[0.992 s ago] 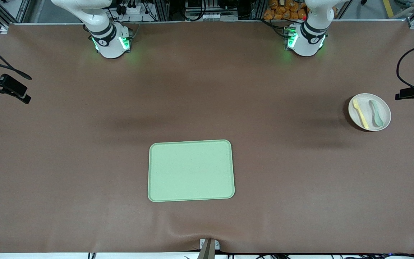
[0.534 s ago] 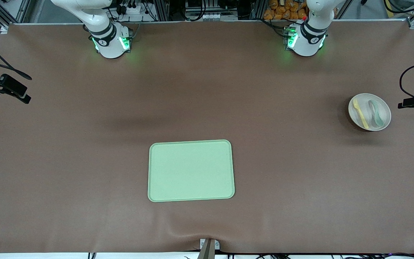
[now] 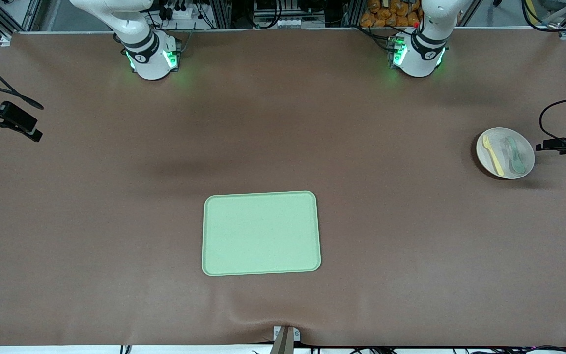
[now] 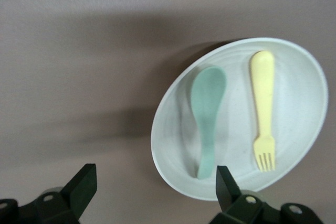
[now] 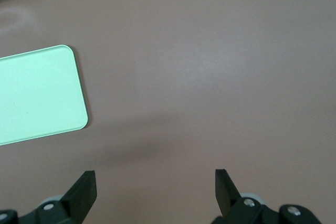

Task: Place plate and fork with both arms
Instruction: 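Close the left gripper on the white plate's rim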

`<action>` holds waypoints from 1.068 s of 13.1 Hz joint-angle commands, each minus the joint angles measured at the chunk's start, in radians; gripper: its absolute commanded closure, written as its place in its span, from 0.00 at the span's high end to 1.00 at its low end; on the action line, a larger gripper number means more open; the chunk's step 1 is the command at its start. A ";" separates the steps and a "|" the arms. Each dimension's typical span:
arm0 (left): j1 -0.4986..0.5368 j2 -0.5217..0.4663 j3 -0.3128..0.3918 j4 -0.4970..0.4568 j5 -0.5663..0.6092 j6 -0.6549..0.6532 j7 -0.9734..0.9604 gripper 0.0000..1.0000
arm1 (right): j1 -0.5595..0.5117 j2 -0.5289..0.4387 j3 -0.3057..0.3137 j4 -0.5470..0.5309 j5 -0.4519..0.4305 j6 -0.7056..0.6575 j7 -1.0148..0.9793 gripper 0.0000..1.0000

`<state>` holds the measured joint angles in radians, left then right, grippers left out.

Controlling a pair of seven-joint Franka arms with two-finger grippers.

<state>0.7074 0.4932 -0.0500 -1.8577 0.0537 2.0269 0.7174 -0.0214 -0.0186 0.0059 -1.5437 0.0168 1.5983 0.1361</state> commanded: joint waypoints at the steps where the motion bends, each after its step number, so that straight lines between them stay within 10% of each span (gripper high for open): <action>1: 0.037 0.031 -0.016 -0.018 -0.002 0.064 0.054 1.00 | 0.002 0.011 -0.004 0.020 0.012 -0.009 -0.009 1.00; 11: 0.035 0.093 -0.021 -0.017 -0.040 0.134 0.082 1.00 | 0.002 0.011 -0.004 0.022 0.012 -0.009 -0.009 1.00; 12: 0.034 0.093 -0.021 -0.017 -0.040 0.135 0.082 0.89 | 0.002 0.011 -0.004 0.022 0.012 -0.009 -0.009 1.00; 14: 0.032 0.091 -0.039 -0.017 -0.041 0.135 0.083 0.29 | 0.002 0.011 -0.004 0.022 0.012 -0.009 -0.009 1.00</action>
<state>0.7317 0.5880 -0.0676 -1.8703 0.0360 2.1472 0.7707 -0.0215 -0.0180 0.0053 -1.5436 0.0168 1.5984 0.1361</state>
